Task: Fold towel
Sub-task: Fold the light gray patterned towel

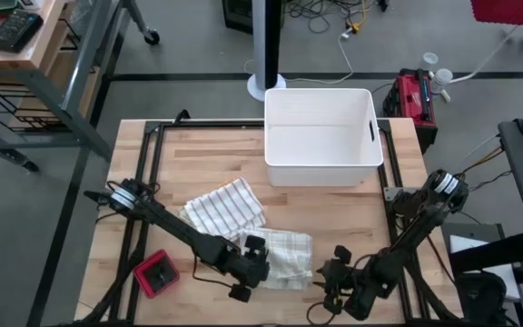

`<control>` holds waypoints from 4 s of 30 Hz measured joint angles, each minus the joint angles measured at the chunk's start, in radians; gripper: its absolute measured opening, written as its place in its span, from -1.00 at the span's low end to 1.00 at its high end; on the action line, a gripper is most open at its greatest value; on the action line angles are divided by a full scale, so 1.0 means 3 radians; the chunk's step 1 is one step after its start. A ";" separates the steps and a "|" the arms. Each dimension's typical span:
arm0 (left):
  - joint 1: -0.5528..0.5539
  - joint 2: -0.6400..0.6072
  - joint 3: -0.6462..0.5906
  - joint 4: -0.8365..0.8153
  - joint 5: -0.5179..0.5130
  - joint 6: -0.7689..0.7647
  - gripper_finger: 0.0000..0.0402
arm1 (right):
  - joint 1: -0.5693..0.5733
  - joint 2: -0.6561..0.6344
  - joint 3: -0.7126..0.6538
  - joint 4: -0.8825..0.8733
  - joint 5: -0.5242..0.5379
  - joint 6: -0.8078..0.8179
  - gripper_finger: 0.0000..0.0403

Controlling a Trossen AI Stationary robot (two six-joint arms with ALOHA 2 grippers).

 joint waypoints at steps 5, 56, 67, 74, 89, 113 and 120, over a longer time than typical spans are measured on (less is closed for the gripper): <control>-0.0011 0.0039 0.0072 0.0012 -0.0024 -0.0036 -0.63 | -0.0160 -0.0003 -0.0029 0.0112 -0.0220 -0.0281 -0.26; -0.0127 -0.0164 0.0286 0.0049 -0.1029 0.0274 -1.00 | -0.0639 0.0249 0.0456 0.0137 -0.1384 -0.0873 -1.00; 0.0188 -0.0163 0.0042 0.0449 -0.0508 0.0465 -1.00 | -0.0609 0.0487 0.0943 -0.0078 -0.1338 -0.1091 -1.00; 0.0191 -0.0164 -0.0180 0.0542 -0.0383 0.0522 -1.00 | -0.0587 0.0506 0.1182 -0.0963 -0.1196 -0.0649 -1.00; 0.0121 -0.0467 -0.0238 -0.0044 -0.0503 0.0152 -1.00 | -0.0549 0.0588 0.1165 -0.0374 -0.1399 -0.0979 -1.00; -0.0420 -0.0271 -0.0493 0.0570 -0.0315 -0.0013 -0.10 | -0.0530 0.0556 0.1193 -0.0474 -0.1033 -0.0882 -1.00; -0.0422 -0.0029 -0.0390 0.0369 -0.0779 -0.0256 -0.01 | -0.0544 0.0556 0.1192 -0.0474 -0.1028 -0.0882 -1.00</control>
